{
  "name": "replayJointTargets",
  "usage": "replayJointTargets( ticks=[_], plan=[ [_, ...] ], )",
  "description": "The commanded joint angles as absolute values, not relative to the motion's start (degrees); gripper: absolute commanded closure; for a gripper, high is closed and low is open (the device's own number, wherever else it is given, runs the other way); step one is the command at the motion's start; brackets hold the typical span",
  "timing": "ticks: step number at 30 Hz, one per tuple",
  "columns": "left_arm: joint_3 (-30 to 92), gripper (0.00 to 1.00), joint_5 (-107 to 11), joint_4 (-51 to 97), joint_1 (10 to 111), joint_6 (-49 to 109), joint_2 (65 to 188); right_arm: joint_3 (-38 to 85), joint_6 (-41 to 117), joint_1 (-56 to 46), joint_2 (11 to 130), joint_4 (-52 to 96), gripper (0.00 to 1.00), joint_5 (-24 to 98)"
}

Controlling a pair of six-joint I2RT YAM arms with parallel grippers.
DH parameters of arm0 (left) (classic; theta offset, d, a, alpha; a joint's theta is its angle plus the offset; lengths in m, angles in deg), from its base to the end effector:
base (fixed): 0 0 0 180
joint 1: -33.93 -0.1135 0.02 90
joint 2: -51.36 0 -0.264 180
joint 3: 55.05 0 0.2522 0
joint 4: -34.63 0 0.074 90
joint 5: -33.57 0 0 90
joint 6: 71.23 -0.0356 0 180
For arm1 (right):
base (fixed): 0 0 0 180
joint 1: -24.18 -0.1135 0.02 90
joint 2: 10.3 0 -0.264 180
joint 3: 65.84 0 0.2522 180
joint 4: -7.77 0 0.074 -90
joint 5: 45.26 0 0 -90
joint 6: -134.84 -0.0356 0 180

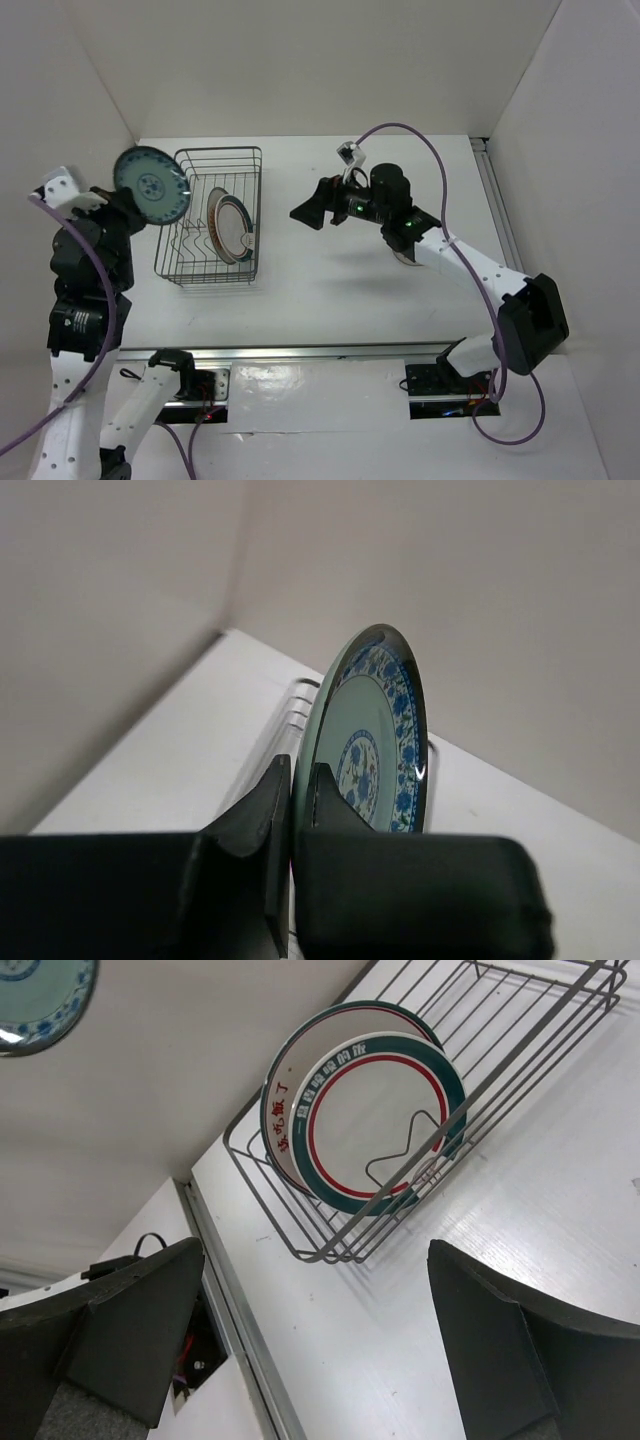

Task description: Load the plates into the dish rack

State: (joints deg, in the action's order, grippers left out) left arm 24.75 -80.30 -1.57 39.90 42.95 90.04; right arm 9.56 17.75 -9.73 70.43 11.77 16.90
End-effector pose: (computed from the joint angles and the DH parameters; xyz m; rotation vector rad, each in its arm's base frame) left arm 0.1110 0.0029 0.4535 -0.5613 1.3839 -0.1155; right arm 0.2668 0.1994 0.3335 -0.4935 1.8047 1.1800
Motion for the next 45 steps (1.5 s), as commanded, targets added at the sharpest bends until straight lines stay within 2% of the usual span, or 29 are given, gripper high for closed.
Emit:
replayJointTargets(
  ticks=[1,6,12,14,19,26,45],
  plan=[
    [23.24,1.0,-102.02,-3.39,39.82,43.28,93.18,9.44,19.44,-8.95,67.31,10.73,0.0,15.91],
    [18.66,1.0,-108.97,1.78,39.82,41.01,97.84,5.85,18.65,-8.34,65.38,7.92,0.0,14.07],
    [19.44,1.0,-114.08,11.51,39.82,33.56,106.02,2.24,17.59,-8.34,63.63,5.1,0.0,10.82],
    [17.26,1.0,-111.11,15.83,39.82,30.91,106.03,0.22,17.59,-8.34,62.14,4.4,0.0,10.2],
    [7.5,1.0,-94.8,26.03,39.82,22.58,102.69,-6.19,18.11,-7.81,57.74,2.29,0.0,10.81],
    [5.91,1.0,-81.32,26.75,39.82,18.51,107.16,-8.93,18.11,-6.67,55.27,1.14,0.0,8.27],
    [3.72,1.0,-84.98,29.39,40.34,14.29,111.39,-9.54,18.56,-4.82,53.16,2.55,0.0,5.54]
  ],
)
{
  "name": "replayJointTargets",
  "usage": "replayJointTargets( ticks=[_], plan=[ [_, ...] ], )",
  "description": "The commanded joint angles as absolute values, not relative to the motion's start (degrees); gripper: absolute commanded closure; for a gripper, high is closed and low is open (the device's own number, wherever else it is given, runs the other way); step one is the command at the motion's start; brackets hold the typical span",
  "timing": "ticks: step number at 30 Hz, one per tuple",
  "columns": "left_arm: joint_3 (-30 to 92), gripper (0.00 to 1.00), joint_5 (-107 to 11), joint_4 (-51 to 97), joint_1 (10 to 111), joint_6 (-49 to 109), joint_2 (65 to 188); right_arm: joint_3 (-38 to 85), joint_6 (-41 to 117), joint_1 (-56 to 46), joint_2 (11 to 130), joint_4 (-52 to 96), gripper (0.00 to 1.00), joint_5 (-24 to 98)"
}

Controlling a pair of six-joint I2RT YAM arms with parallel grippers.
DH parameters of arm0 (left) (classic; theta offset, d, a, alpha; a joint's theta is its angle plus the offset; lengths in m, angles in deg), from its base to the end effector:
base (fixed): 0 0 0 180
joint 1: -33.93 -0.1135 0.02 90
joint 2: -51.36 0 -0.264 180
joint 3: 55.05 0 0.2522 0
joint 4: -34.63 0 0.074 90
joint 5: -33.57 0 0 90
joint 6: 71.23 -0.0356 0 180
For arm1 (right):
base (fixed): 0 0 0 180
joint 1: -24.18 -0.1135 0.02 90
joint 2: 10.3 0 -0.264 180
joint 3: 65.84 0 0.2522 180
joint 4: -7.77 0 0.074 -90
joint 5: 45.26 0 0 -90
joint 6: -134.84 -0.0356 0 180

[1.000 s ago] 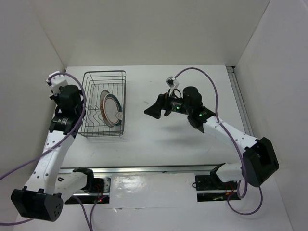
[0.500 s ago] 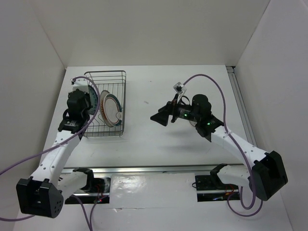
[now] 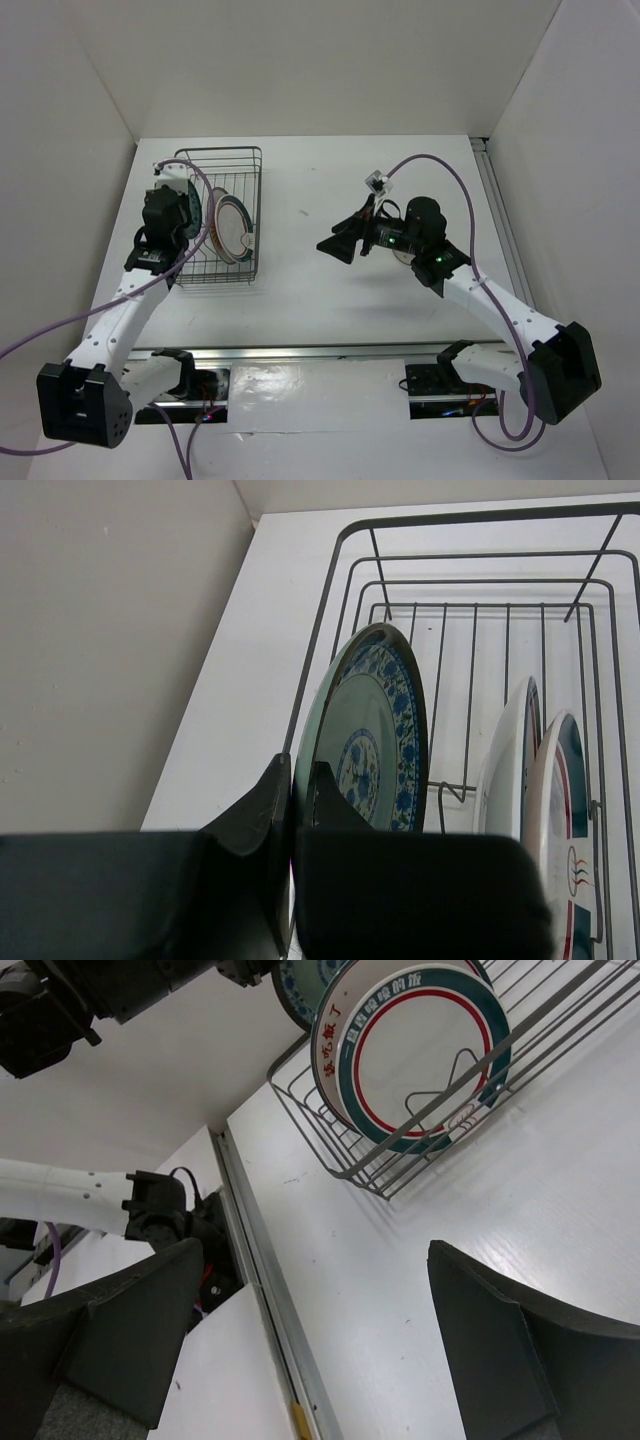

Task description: Load the plates into the dish rack

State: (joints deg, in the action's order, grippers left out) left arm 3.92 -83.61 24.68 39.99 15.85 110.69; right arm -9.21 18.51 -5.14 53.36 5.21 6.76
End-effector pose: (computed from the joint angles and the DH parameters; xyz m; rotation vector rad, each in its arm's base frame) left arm 0.2419 -0.0093 0.3201 -0.2101 1.7326 0.3743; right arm 0.2115 0.1439 0.3113 -0.5892 1.6968 1.2598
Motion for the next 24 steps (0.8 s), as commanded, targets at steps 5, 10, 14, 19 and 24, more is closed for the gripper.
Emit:
replayJointTargets(
  ticks=[5,10,14,19,24],
  plan=[
    [3.1,1.0,-84.99,30.01,40.34,14.29,112.44,-9.54,18.56,-4.29,52.55,2.55,0.0,5.01],
    [0.72,1.0,-86.05,31.93,40.87,14.29,112.45,-9.54,18.56,-4.29,52.55,2.02,0.0,4.49],
    [0.2,1.0,-85.44,31.94,40.87,14.29,112.44,-9.54,18.56,-4.29,52.55,2.02,0.0,4.48],
    [-0.33,0.95,-82.72,31.32,40.87,16.21,113.58,-9.54,18.56,-4.29,52.55,2.02,0.0,4.48],
    [-0.33,0.8,-80.6,30.18,40.87,16.84,115.17,-10.07,19.09,-4.29,53.07,2.55,0.0,5.01]
  ],
)
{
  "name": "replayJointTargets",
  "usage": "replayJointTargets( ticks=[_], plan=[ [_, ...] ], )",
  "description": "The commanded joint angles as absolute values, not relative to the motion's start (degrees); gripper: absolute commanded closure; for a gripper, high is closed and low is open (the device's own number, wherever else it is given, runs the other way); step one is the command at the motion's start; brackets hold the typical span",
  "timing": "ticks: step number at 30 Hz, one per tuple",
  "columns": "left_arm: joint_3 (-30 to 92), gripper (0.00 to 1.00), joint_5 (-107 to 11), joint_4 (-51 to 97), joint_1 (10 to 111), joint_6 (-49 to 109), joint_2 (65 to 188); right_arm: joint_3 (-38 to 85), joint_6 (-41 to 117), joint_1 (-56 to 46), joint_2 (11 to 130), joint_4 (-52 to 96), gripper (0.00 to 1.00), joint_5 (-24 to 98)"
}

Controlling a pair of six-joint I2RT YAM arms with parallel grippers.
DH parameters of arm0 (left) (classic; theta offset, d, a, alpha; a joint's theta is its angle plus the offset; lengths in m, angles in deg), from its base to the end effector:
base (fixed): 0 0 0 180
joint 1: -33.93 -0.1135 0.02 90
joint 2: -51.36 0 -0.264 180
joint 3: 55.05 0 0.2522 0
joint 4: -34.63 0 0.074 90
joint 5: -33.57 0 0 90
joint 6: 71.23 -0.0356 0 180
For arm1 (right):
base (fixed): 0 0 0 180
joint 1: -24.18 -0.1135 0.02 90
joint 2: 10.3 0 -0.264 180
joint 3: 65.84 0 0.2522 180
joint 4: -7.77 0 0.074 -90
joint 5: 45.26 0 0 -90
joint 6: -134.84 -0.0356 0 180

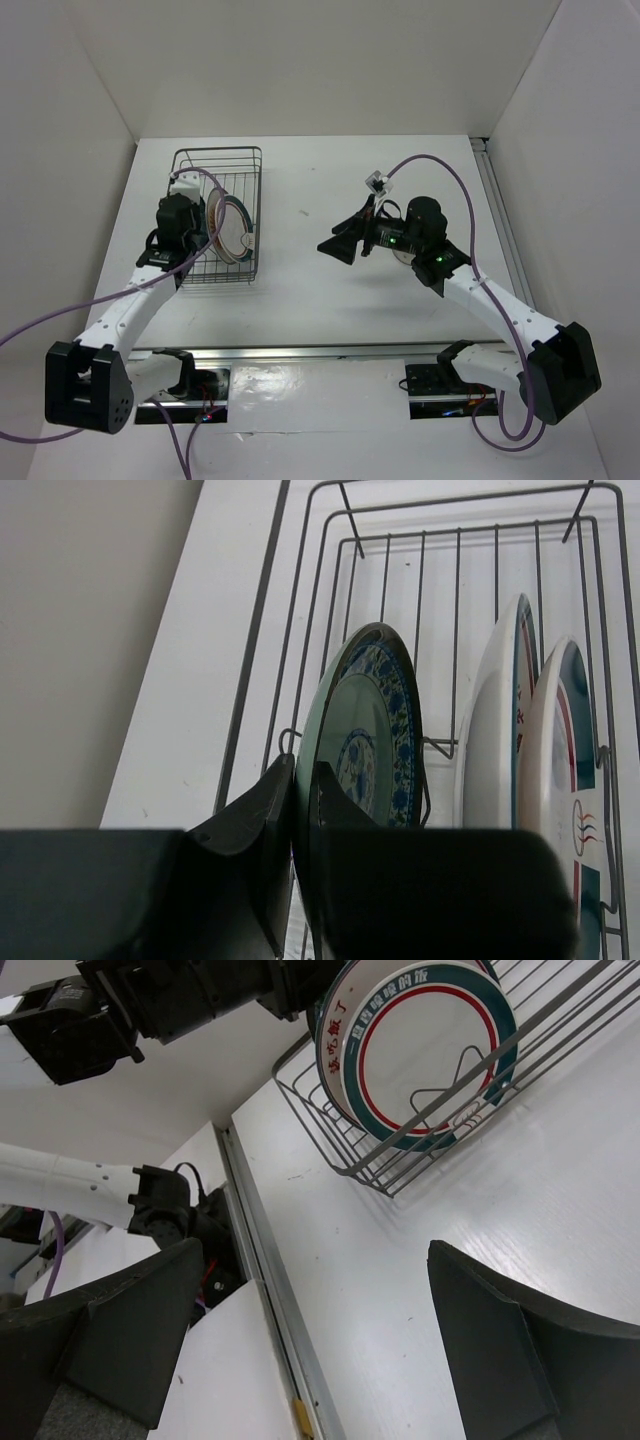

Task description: Load the plates into the dish rack

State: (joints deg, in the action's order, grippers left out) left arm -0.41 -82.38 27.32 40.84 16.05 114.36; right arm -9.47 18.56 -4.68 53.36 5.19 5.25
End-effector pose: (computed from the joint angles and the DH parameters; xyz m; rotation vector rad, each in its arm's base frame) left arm 0.2518 -0.0148 0.2834 -0.1626 1.8241 0.3654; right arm 0.2117 0.1425 0.3098 -0.6042 1.6985 1.2742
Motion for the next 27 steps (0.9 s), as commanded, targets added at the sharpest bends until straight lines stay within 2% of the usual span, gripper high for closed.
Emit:
replayJointTargets(
  ticks=[1,5,6,7,8,12,15,21,22,23,24,25,26,27],
  plan=[
    [-0.33,0.8,-80.6,30.18,40.87,17.36,115.95,-10.07,19.09,-4.29,53.07,2.55,0.0,5.01],
    [-0.33,0.78,-81.82,30.18,40.87,17.89,116.49,-10.07,19.09,-4.29,53.07,2.55,0.0,5.01],
    [-0.33,0.73,-82.35,30.18,40.87,17.89,116.49,-10.07,19.09,-4.29,53.07,3.07,0.0,5.53],
    [-0.85,0.63,-82.88,30.18,40.87,18.5,116.49,-9.55,19.09,-3.77,53.68,3.07,0.0,5.54],
    [-0.86,0.44,-84.01,30.96,40.87,18.51,115.62,-9.54,19.09,-3.77,53.69,3.07,0.0,5.54],
    [-2.18,0.3,-86.05,32.28,40.87,18.51,113.94,-9.54,19.09,-3.77,54.74,2.02,0.0,5.01],
    [-2.18,0.26,-86.57,32.91,40.87,17.98,112.53,-9.54,19.09,-3.77,55.27,2.02,0.0,5.01],
    [3.35,0.26,-89.91,31.07,40.87,17.98,109.91,-9.54,20.14,-3.77,55.27,4.91,0.0,9.39],
    [4.06,0.26,-90.43,31.06,40.87,17.98,109.2,-9.54,20.14,-3.77,55.27,5.88,0.0,11.32],
    [4.85,0.21,-91.05,30.28,40.87,18.5,108.5,-9.54,20.92,-3.77,55.27,7.97,0.0,16.47],
    [6.85,0.0,-92.19,28.96,40.87,19.72,107.88,-9.54,20.93,-3.77,54.75,9.04,0.0,20.0],
    [8.44,0.0,-92.98,27.82,40.87,20.87,107.26,-9.54,20.93,-3.77,54.74,10.7,0.0,24.65],
    [10.63,0.0,-92.99,25.55,40.87,22.53,107.26,-9.54,19.37,-3.16,54.74,14.98,0.0,36.01],
    [16.66,0.0,-92.99,22.56,40.87,24.2,107.26,-9.54,14.56,-3.15,54.13,17.46,0.0,42.12]
  ],
)
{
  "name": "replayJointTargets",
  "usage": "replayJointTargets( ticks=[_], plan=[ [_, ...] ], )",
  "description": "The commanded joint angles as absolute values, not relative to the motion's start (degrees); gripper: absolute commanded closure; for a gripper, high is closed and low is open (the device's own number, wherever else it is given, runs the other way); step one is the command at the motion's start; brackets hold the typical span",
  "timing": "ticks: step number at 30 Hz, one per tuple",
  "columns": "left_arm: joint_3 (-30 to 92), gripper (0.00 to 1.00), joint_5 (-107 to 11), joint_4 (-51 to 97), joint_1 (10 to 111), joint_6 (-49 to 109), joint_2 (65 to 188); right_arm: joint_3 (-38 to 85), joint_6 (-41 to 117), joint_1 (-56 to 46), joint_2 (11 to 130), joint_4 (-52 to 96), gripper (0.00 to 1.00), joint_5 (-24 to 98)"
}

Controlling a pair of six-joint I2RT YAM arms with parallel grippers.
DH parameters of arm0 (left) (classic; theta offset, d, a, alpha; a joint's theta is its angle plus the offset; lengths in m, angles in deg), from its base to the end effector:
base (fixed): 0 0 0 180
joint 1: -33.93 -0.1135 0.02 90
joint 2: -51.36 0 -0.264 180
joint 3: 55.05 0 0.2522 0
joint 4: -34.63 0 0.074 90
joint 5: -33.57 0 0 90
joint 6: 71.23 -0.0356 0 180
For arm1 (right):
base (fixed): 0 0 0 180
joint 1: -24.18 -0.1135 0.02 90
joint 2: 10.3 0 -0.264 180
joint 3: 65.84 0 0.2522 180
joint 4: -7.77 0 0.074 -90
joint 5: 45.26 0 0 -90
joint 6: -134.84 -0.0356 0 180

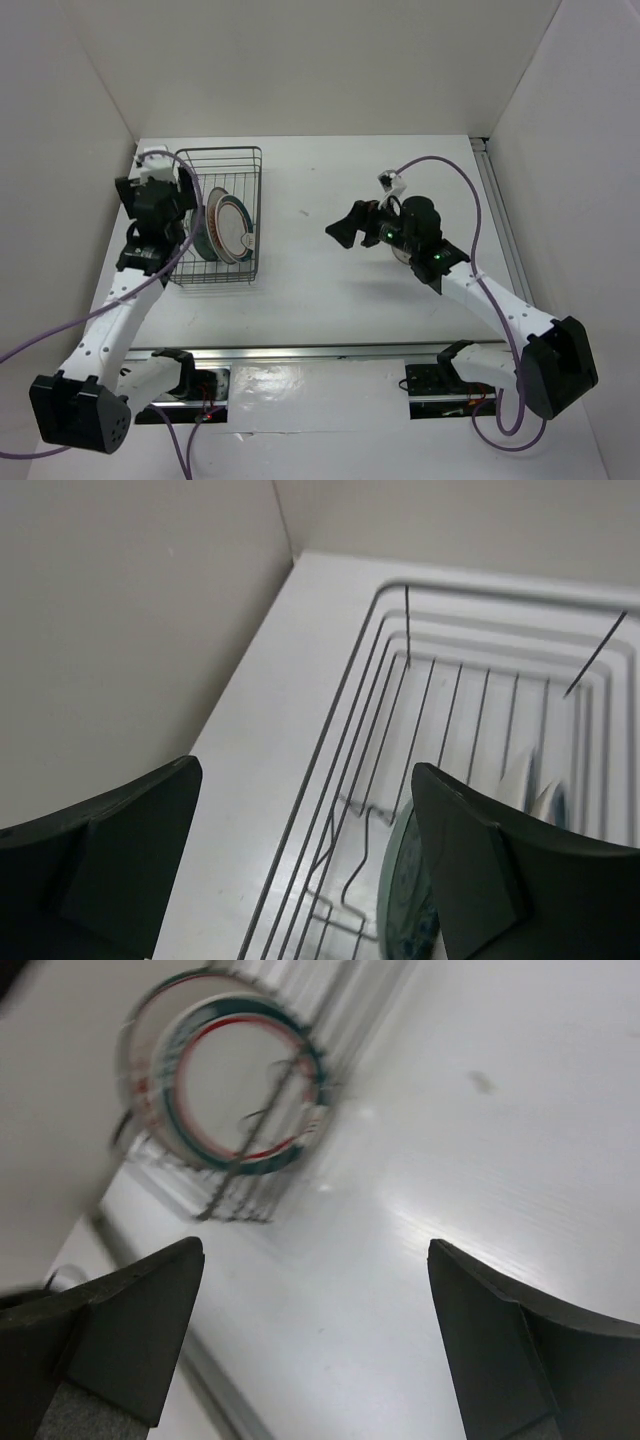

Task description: Load the plates into the dish rack

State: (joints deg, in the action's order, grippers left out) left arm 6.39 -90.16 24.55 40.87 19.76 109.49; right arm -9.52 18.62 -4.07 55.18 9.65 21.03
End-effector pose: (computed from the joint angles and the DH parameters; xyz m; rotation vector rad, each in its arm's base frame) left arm 0.2359 -0.0088 0.3400 -0.3529 1.6466 0.3919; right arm 0.2258 0.1376 0.2931 -0.3512 1.8364 1.0384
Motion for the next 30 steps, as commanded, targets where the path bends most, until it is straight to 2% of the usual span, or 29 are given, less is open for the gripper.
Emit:
replayJointTargets(
  ticks=[1,2,3,5,7,10,12,16,20,26,30],
  plan=[
    [20.29,0.0,-89.86,14.36,40.87,28.13,108.22,-10.41,11.47,-2.63,53.61,20.01,0.0,48.02],
    [23.63,0.0,-87.39,10.79,40.87,29.57,110.49,-11.55,9.09,-2.62,52.64,22.91,0.0,56.25],
    [29.67,0.0,-85.36,7.36,40.87,31.32,111.64,-12.78,4.37,-2.62,49.85,24.5,0.0,60.08],
    [33.23,0.0,-78.42,1.21,40.87,35.02,113.4,-17.0,1.0,-2.62,46.15,26.88,0.0,65.71],
    [33.25,0.0,-73.42,1.18,40.87,36.43,112.71,-20.16,-3.73,-2.62,40.43,32.32,0.0,74.59],
    [29.83,0.0,-72.25,2.67,40.87,39.32,108.08,-20.18,-7.53,-2.62,36.82,42.07,0.0,84.01],
    [28.24,0.0,-71.2,2.67,40.87,42.93,105.6,-19.04,-10.17,-2.62,36.29,45.25,0.0,86.21],
    [25.25,0.0,-67.06,5.75,40.87,42.94,103.92,-17.54,-16.58,-2.62,42.59,51.75,0.0,88.59],
    [23.93,0.0,-66.45,5.75,40.87,44.34,104.45,-17.02,-21.16,-0.87,50.84,50.02,0.0,85.96],
    [21.47,0.0,-62.41,7.32,39.2,45.58,103.3,-7.53,-26.35,0.45,63.86,53.69,0.0,87.63],
    [20.94,0.0,-61.35,8.03,39.2,46.1,102.16,-3.48,-28.2,3.26,67.74,53.7,0.01,87.37]
  ],
)
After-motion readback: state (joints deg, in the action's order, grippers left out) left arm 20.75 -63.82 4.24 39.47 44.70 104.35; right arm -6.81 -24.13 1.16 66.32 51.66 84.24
